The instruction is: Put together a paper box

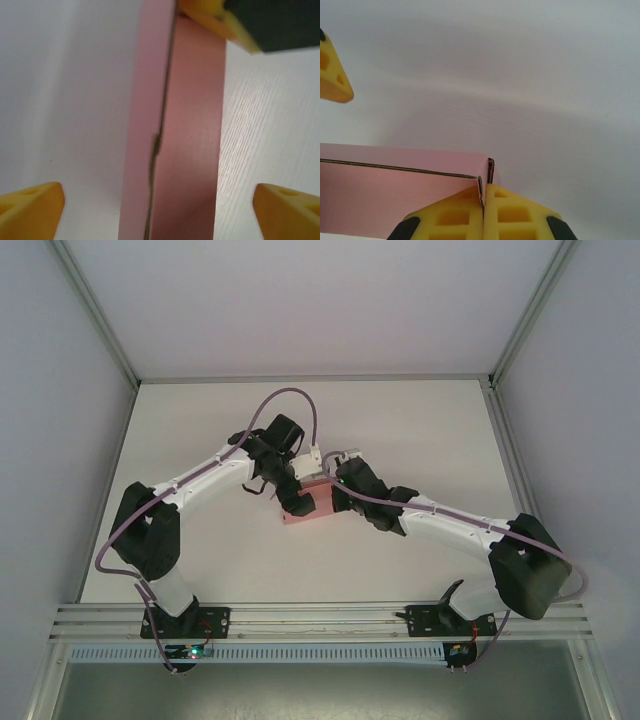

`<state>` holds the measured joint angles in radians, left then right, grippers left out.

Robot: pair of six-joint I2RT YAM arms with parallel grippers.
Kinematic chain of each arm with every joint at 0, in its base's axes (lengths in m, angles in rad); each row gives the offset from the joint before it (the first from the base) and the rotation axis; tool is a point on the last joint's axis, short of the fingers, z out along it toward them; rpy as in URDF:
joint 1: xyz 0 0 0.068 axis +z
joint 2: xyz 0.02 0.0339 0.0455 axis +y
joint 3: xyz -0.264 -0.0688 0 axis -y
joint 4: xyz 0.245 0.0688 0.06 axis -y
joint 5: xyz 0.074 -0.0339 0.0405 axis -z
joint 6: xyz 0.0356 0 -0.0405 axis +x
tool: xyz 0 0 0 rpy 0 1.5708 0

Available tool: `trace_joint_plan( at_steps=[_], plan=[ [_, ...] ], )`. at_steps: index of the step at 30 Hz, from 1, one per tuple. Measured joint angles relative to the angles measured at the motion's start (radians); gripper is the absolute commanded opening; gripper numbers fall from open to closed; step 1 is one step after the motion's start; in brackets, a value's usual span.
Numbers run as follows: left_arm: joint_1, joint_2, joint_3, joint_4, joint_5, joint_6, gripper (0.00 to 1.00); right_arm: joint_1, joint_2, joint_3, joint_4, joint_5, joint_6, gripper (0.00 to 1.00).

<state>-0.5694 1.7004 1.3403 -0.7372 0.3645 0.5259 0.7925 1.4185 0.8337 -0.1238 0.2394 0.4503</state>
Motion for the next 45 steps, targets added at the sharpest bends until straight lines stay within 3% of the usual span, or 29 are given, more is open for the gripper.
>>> trace_joint_plan(
  at_steps=[5, 11, 16, 23, 27, 30, 33, 39, 41, 45],
  plan=[
    [0.0, -0.072, -0.006, 0.027, -0.043, -0.093, 1.0, 0.011, 0.006, 0.023, -0.048, 0.024, 0.039, 0.0],
    [0.0, -0.253, -0.068, 0.044, -0.185, -0.284, 1.0, 0.017, 0.018, 0.045, -0.082, 0.041, 0.072, 0.0],
    [0.0, -0.341, -0.193, 0.043, -0.271, -0.401, 0.78, 0.017, 0.044, 0.074, -0.097, 0.041, 0.076, 0.0],
    [0.0, -0.336, -0.217, 0.039, -0.307, -0.481, 0.64, 0.017, 0.062, 0.101, -0.12, 0.04, 0.075, 0.0],
    [0.0, -0.306, -0.212, 0.038, -0.314, -0.485, 0.49, 0.017, 0.062, 0.101, -0.123, 0.04, 0.075, 0.0],
    [0.0, -0.266, -0.211, 0.038, -0.313, -0.491, 0.46, 0.017, 0.062, 0.101, -0.123, 0.04, 0.075, 0.0],
    [0.0, -0.245, -0.211, 0.038, -0.313, -0.5, 0.37, 0.017, 0.062, 0.103, -0.127, 0.04, 0.075, 0.0],
    [0.0, -0.243, -0.21, 0.04, -0.269, -0.533, 0.13, 0.017, 0.062, 0.105, -0.135, 0.041, 0.075, 0.0],
    [0.0, -0.245, -0.21, 0.039, -0.261, -0.55, 0.0, 0.017, 0.062, 0.105, -0.136, 0.047, 0.075, 0.0],
    [0.0, -0.246, -0.21, 0.041, -0.26, -0.612, 0.0, 0.028, 0.062, 0.105, -0.141, 0.066, 0.075, 0.0]
  ],
)
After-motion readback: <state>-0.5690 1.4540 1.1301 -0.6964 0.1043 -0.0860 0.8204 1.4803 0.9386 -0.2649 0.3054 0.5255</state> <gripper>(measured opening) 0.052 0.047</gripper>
